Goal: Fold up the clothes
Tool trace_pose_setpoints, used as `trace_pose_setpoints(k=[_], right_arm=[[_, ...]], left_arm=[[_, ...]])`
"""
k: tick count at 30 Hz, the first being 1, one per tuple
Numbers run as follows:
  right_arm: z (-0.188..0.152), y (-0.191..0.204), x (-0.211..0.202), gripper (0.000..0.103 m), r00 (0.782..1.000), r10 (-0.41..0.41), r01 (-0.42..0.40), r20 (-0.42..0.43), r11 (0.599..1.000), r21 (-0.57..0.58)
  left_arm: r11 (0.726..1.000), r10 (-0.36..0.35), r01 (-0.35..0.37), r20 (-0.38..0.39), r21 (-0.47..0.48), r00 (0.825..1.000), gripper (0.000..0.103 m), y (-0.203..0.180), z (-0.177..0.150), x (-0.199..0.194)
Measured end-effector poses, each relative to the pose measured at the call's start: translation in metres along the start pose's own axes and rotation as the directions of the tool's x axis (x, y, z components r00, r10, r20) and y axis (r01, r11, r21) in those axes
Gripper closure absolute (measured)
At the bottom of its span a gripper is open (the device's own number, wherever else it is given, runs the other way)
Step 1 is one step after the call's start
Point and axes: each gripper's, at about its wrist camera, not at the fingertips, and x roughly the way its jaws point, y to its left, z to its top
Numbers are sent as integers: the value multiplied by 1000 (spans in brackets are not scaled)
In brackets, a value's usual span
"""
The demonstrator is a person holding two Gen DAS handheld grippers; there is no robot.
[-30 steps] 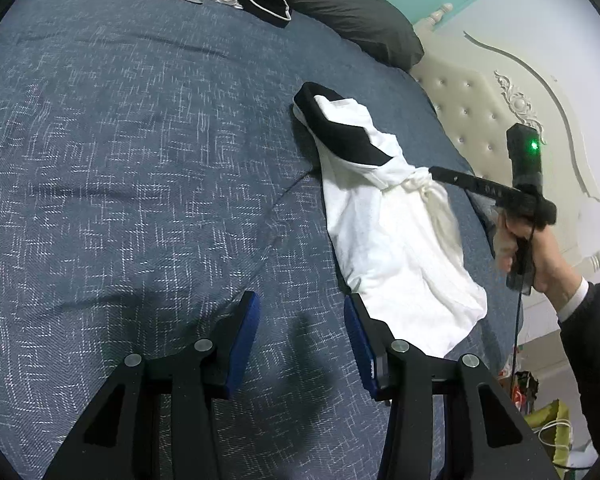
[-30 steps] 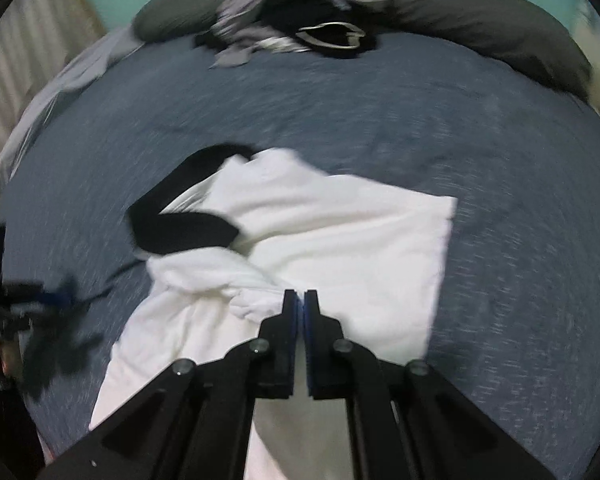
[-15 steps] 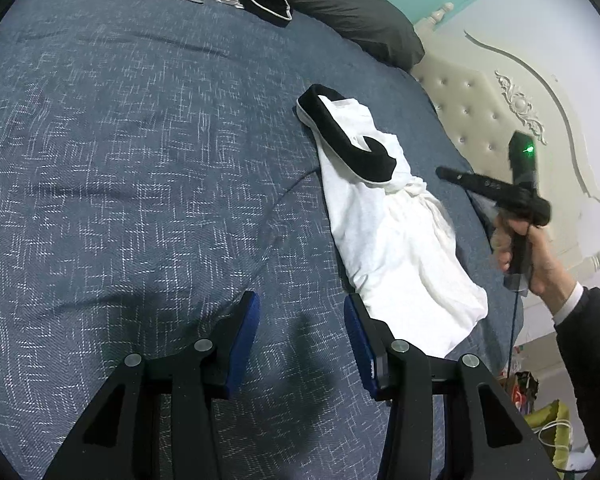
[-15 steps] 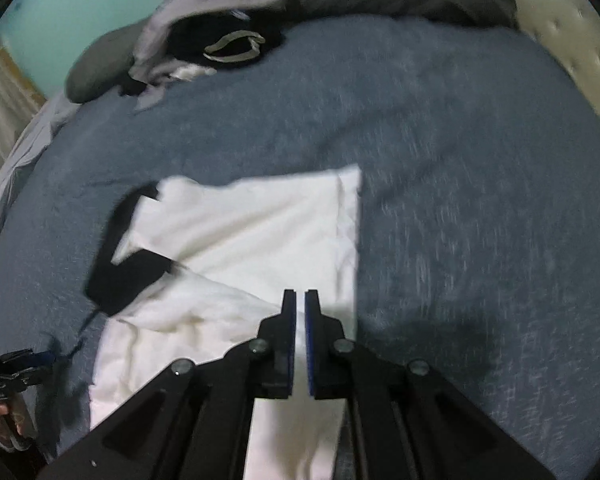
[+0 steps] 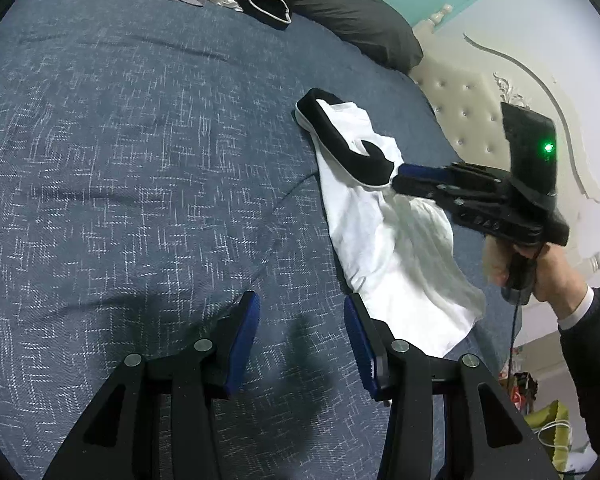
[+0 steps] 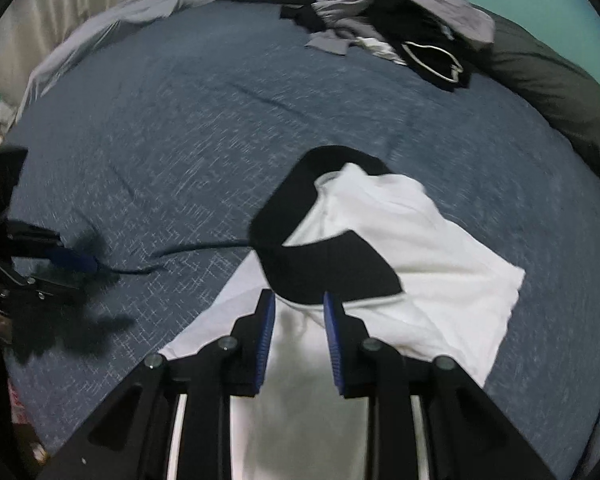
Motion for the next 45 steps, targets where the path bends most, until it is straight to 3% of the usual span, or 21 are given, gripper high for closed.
trace_pose_setpoints(k=[6,21,22,23,29,34,39,45], right_arm=[[11,14,25,78,995,-96,94,-21,994,-60],[3,35,40,78,978,-210,205,-6,963,-174],[3,35,39,84,976,-216,214,5,959,-185],[4,32,36,91,978,-208,208,20,963,-172],[17,-14,6,93,986,-133,132,96,991,21],[31,-69,-16,93,984,-69,31,161,973,228],[43,-116,-6,93,986,-27,-33,162,933,357],[50,-138,35,93,997,32,-60,77,916,398]], left_arm=[[1000,0,1,9,-8,1000,55,1,1,-4],[1000,-1,1,10,-10,1000,55,1,3,-3],[1000,0,1,10,-10,1000,55,1,3,-3],[1000,0,0,10,-11,1000,55,1,3,-3],[1000,1,-1,9,-13,1000,55,2,2,-2],[1000,4,-4,6,-15,1000,55,4,1,-1],[1000,5,-5,-5,-18,1000,55,6,0,2],[1000,4,-5,-14,-19,1000,55,7,-1,5]])
